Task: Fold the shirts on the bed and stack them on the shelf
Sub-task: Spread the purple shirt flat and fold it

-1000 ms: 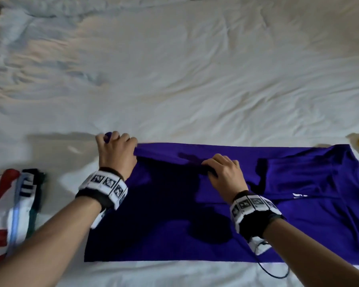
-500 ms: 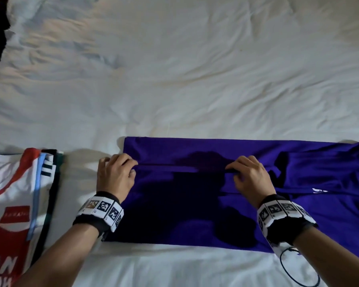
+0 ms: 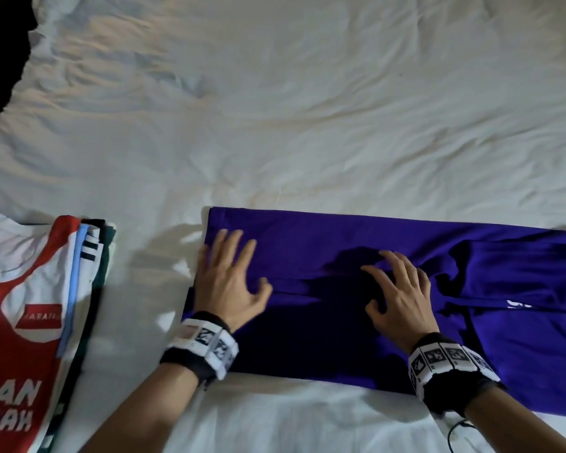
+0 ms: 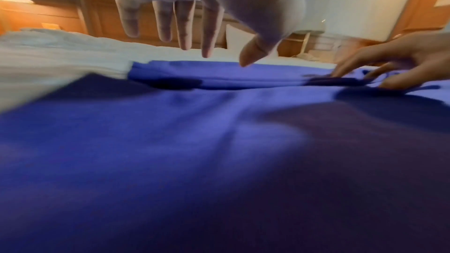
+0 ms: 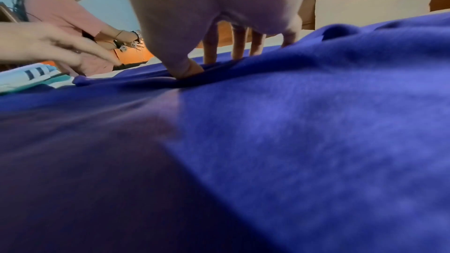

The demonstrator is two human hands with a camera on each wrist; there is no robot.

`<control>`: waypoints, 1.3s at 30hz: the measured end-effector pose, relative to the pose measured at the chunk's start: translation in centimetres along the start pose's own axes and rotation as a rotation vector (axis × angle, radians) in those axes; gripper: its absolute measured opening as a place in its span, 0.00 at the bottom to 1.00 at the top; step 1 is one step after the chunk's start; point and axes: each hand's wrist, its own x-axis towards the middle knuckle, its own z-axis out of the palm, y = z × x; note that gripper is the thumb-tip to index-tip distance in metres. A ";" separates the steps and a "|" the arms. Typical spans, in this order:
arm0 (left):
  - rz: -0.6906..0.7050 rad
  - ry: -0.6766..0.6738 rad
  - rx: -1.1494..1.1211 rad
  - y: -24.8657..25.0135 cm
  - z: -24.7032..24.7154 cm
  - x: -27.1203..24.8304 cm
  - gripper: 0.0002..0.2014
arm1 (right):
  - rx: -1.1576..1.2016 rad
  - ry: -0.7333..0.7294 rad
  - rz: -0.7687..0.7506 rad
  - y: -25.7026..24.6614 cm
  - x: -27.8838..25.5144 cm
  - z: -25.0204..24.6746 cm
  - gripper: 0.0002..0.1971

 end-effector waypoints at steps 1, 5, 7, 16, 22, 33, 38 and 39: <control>0.025 -0.051 -0.023 2.1 0.6 0.0 0.36 | -0.009 -0.036 0.020 -0.1 -0.2 0.3 0.36; 0.118 -0.236 -0.062 7.4 4.8 0.7 0.34 | -0.015 -0.124 0.065 -0.1 -0.7 1.3 0.40; 0.059 -0.261 -0.015 6.2 5.8 1.1 0.34 | -0.015 -0.156 0.062 0.1 -0.6 1.2 0.40; -0.087 -0.091 -0.045 7.2 4.5 0.5 0.35 | 0.076 0.134 0.047 1.7 -0.8 -1.6 0.32; 0.146 -0.242 -0.099 17.3 8.3 -0.1 0.32 | -0.233 0.124 0.254 9.2 -1.7 -4.8 0.15; 0.077 -0.254 -0.024 18.2 8.6 -0.2 0.36 | 0.006 0.078 0.125 11.3 -3.6 -7.9 0.14; 0.166 -0.040 -0.278 23.6 7.4 -0.1 0.32 | 0.034 0.177 0.269 15.5 -5.7 -10.0 0.27; 0.180 0.009 -0.357 25.4 7.3 0.1 0.28 | 0.054 0.231 0.371 16.9 -5.8 -10.3 0.27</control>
